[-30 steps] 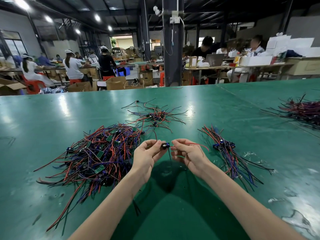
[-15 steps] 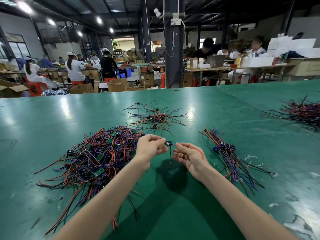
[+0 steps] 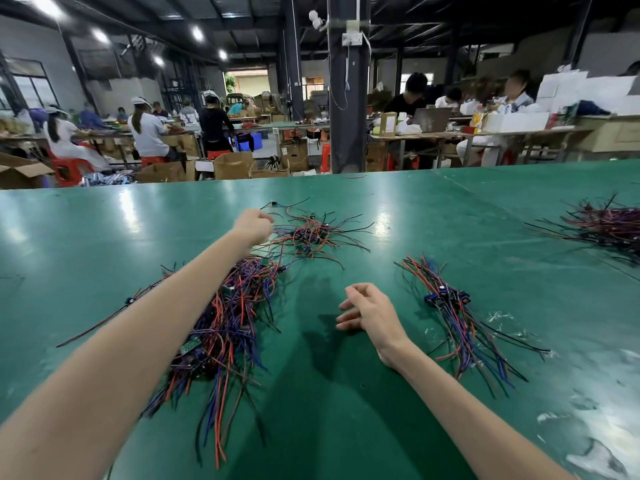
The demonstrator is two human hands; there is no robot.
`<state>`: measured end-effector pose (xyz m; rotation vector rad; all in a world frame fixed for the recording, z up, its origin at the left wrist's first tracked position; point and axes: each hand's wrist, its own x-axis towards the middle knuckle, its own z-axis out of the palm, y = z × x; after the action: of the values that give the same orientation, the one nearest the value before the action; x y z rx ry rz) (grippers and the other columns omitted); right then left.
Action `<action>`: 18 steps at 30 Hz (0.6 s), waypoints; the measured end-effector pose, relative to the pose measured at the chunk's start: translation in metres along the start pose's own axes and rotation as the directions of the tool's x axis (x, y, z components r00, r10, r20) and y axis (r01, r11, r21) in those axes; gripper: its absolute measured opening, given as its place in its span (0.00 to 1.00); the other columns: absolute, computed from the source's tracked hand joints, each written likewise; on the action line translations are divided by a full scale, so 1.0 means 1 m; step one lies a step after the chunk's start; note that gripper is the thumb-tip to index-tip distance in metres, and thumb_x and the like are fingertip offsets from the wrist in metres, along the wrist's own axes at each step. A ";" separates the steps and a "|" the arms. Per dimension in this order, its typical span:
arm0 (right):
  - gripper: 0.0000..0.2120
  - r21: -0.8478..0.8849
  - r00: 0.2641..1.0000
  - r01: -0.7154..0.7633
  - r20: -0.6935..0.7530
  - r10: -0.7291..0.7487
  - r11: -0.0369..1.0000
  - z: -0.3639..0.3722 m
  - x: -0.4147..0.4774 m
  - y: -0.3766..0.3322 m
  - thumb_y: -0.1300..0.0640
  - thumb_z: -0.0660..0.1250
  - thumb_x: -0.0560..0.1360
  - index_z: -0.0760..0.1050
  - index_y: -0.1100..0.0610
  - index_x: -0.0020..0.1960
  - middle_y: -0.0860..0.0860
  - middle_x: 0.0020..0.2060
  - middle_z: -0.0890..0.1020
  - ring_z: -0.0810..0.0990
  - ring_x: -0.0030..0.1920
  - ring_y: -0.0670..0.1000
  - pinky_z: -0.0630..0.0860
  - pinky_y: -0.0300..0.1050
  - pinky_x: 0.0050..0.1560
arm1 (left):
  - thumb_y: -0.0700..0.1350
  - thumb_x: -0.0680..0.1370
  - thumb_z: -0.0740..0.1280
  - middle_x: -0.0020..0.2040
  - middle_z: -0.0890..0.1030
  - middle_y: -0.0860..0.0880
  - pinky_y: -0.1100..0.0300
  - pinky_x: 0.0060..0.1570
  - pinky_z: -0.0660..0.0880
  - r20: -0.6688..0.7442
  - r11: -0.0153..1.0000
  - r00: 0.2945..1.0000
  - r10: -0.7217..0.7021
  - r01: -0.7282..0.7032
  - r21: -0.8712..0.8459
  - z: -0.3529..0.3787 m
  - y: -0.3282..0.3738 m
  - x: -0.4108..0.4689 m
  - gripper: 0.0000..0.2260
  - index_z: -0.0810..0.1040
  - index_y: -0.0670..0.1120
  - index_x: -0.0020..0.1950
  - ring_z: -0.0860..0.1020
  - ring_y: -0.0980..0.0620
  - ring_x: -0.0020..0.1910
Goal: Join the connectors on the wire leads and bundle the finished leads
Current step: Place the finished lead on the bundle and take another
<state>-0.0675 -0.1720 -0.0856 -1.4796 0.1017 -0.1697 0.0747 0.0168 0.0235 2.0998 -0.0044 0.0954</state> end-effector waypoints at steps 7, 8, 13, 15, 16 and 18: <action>0.08 -0.072 1.000 0.022 -0.003 -0.022 0.997 -0.001 -0.001 0.001 0.59 0.60 0.80 0.73 0.64 0.50 0.60 0.39 0.80 0.80 0.31 0.54 0.79 0.52 0.39 | 0.36 0.76 0.65 0.40 0.74 0.41 0.59 0.37 0.70 0.183 0.812 0.976 -0.116 -0.013 0.584 -0.064 -0.043 -0.024 0.02 0.75 0.40 0.44 0.71 0.47 0.38; 0.08 -0.082 1.000 0.025 -0.003 -0.025 0.996 -0.001 -0.001 0.002 0.59 0.60 0.80 0.73 0.64 0.50 0.60 0.39 0.80 0.80 0.31 0.54 0.79 0.51 0.39 | 0.37 0.76 0.66 0.40 0.75 0.41 0.60 0.35 0.69 0.217 0.809 0.963 -0.161 0.002 0.588 -0.065 -0.047 -0.028 0.01 0.76 0.40 0.44 0.71 0.47 0.37; 0.07 -0.093 1.000 0.027 -0.005 -0.028 0.995 -0.002 0.000 0.004 0.59 0.61 0.80 0.74 0.63 0.48 0.59 0.38 0.80 0.81 0.31 0.54 0.79 0.48 0.36 | 0.36 0.74 0.66 0.33 0.70 0.44 0.62 0.33 0.66 0.186 0.767 0.979 -0.088 -0.053 0.640 -0.055 -0.055 -0.043 0.06 0.73 0.42 0.37 0.66 0.49 0.31; 0.07 -0.077 1.000 0.021 -0.004 -0.021 0.997 -0.003 0.000 0.004 0.59 0.61 0.80 0.74 0.63 0.48 0.59 0.38 0.80 0.80 0.31 0.54 0.78 0.49 0.37 | 0.36 0.73 0.67 0.29 0.67 0.46 0.61 0.35 0.65 0.119 0.730 0.992 -0.048 -0.046 0.682 -0.052 -0.055 -0.045 0.14 0.67 0.42 0.29 0.65 0.49 0.30; 0.07 -0.069 1.000 0.018 -0.003 -0.018 0.997 -0.004 0.001 0.004 0.59 0.61 0.80 0.74 0.63 0.48 0.59 0.37 0.80 0.80 0.31 0.54 0.78 0.49 0.37 | 0.35 0.73 0.67 0.27 0.64 0.47 0.60 0.35 0.64 0.095 0.736 0.994 -0.045 -0.032 0.676 -0.050 -0.056 -0.045 0.17 0.64 0.42 0.28 0.63 0.49 0.29; 0.07 -0.062 1.000 0.016 -0.001 -0.016 0.998 -0.004 0.001 0.004 0.59 0.61 0.80 0.74 0.63 0.49 0.59 0.37 0.80 0.80 0.31 0.54 0.78 0.48 0.36 | 0.33 0.74 0.64 0.27 0.60 0.47 0.60 0.34 0.62 0.031 0.786 0.999 -0.045 0.016 0.618 -0.051 -0.058 -0.044 0.19 0.59 0.42 0.27 0.60 0.50 0.27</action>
<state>-0.0672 -0.1752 -0.0900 -1.5421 0.0975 -0.1822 0.0298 0.0885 -0.0035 2.7658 0.0399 0.0305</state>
